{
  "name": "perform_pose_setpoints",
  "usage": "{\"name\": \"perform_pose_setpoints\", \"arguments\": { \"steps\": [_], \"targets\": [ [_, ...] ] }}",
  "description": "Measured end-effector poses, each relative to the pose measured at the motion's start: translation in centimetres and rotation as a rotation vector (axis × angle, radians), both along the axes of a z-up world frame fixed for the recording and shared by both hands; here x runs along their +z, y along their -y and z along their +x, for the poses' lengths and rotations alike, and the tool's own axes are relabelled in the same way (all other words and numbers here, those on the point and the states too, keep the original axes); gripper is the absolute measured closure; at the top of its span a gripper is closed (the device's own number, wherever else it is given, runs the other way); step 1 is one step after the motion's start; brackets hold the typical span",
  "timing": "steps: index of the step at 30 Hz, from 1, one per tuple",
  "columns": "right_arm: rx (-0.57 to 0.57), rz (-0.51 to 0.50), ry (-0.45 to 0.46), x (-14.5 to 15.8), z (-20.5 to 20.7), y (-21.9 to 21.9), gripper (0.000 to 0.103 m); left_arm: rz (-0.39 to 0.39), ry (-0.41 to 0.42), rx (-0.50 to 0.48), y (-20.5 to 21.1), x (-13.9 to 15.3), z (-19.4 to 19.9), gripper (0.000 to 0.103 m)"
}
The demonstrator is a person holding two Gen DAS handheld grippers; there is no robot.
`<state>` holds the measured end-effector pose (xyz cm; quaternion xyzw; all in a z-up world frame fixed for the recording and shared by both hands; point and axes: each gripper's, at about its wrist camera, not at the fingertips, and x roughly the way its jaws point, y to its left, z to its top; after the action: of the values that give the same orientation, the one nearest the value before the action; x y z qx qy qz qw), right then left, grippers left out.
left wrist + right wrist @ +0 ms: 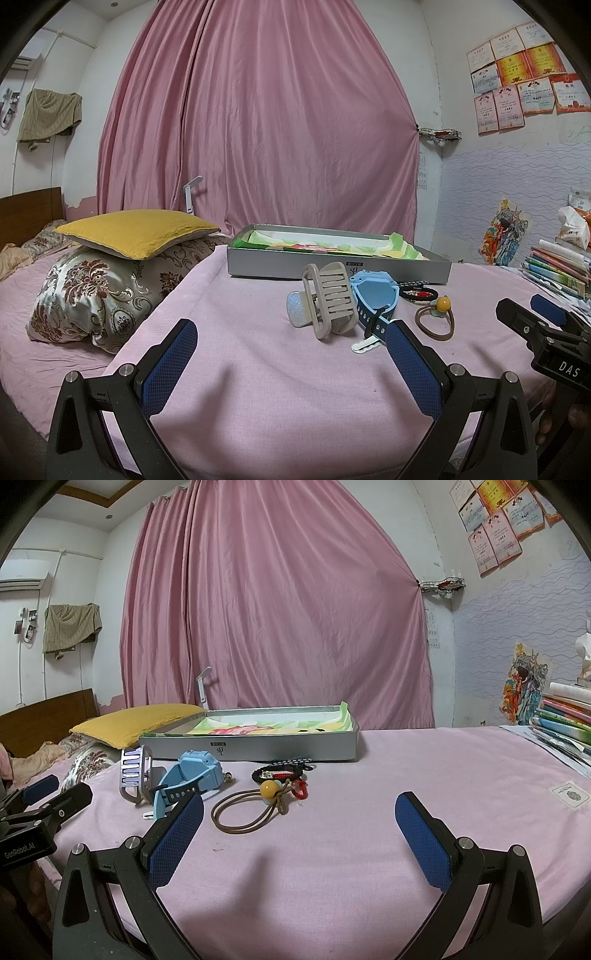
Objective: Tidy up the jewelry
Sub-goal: 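Grasp the beige claw clip with the left tool while the right tool grasps the yellow-bead elastic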
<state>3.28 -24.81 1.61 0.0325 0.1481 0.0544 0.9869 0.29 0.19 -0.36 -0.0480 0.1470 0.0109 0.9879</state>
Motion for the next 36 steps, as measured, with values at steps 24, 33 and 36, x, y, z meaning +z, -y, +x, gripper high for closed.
{"name": "perform_pose_setpoints", "arguments": {
  "steps": [24, 33, 36],
  "targets": [
    [0.248, -0.001, -0.332, 2.0, 8.0, 1.3, 0.014, -0.087, -0.251, -0.102, -0.6, 1.6, 6.4, 0.001],
    [0.390, -0.037, -0.531, -0.4, 12.9, -0.9, 0.058, -0.112, -0.381, -0.169, 0.2, 1.2, 10.3, 0.026],
    [0.420, -0.090, -0.543, -0.6, 13.7, -2.3, 0.062, -0.115, -0.419, -0.174, 0.4, 1.2, 11.4, 0.031]
  ]
}}
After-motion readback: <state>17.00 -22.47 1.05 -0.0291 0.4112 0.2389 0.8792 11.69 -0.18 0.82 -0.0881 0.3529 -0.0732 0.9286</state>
